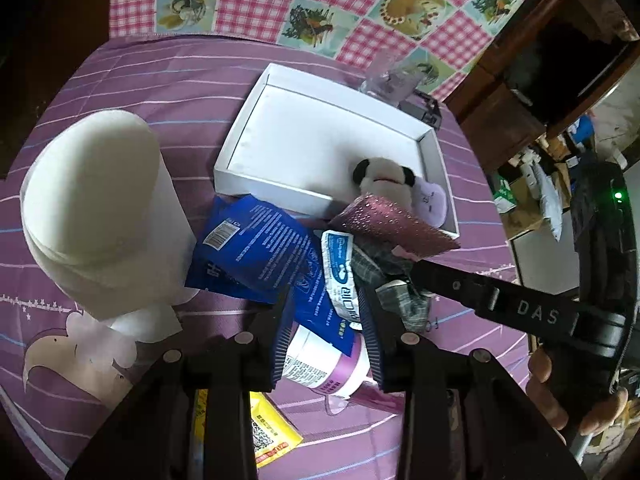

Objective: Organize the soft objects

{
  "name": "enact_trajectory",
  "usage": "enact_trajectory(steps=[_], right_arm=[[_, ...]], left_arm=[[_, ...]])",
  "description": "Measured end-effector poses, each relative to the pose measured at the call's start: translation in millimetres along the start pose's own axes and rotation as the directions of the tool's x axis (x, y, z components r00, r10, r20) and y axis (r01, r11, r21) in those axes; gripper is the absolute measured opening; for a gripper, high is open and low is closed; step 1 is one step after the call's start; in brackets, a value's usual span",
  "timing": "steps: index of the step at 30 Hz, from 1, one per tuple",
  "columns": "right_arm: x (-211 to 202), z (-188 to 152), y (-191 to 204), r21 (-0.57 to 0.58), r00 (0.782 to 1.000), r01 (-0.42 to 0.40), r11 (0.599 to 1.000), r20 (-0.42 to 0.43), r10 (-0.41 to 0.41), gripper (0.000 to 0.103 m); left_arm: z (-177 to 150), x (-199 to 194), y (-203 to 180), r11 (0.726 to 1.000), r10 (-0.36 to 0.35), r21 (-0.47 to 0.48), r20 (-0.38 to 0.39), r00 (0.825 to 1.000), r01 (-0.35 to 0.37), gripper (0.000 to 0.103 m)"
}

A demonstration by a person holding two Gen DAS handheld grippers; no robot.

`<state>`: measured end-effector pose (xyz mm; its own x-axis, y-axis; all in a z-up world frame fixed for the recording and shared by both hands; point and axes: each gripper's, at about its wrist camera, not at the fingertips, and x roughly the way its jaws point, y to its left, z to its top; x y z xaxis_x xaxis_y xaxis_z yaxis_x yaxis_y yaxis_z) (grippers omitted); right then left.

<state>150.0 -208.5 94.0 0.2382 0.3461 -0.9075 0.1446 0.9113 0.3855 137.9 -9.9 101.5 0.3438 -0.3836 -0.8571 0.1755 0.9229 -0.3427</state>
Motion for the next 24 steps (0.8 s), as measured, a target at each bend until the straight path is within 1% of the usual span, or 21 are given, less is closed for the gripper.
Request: enact_trajectory(steps=[3,7,12,15,20,24], right_arm=[[3.7,-2.1,7.0,-0.035,1.0,0.013,0.999,-0.014,-0.013,0.049],[9.7,-5.7,17.9,-0.107,0.998,0.063,0.992,-0.017,-0.065,0.049],[18.9,-9.2,25.1,-0.159,0.996,0.067,0.985,-0.042,-0.074,0.049],[17.3,-10.7,27.5,-0.174,0.995,0.083,0.981,-0.037,-0.09,0.05],[16.7,-16.2,36.0,-0.266,0.992,0.106,0.958,-0.036,-0.12,0.05],[18.9,-20.7,42.2,-0.337,0.988,0.133,0.932,-0.027,-0.15,0.052]], left_arm=[[0.0,3.5,1.2,1.0,0.004,-0.003,-0.013,1.0,-0.004,0.033],[-0.1,4.4,0.6,1.0,0.006,0.001,-0.016,1.0,-0.006,0.033],[1.4,7.5,3.1,1.0,0.006,-0.004,-0.025,1.0,-0.006,0.033],[2.5,8.6,6.0,1.0,0.009,-0.009,-0.028,1.0,-0.01,0.033],[3.8,6.4,11.5,1.0,0.01,-0.025,-0.023,1.0,-0.011,0.033],[4.3,4.9,15.9,0.999,0.013,-0.035,-0.022,1.0,-0.013,0.033]])
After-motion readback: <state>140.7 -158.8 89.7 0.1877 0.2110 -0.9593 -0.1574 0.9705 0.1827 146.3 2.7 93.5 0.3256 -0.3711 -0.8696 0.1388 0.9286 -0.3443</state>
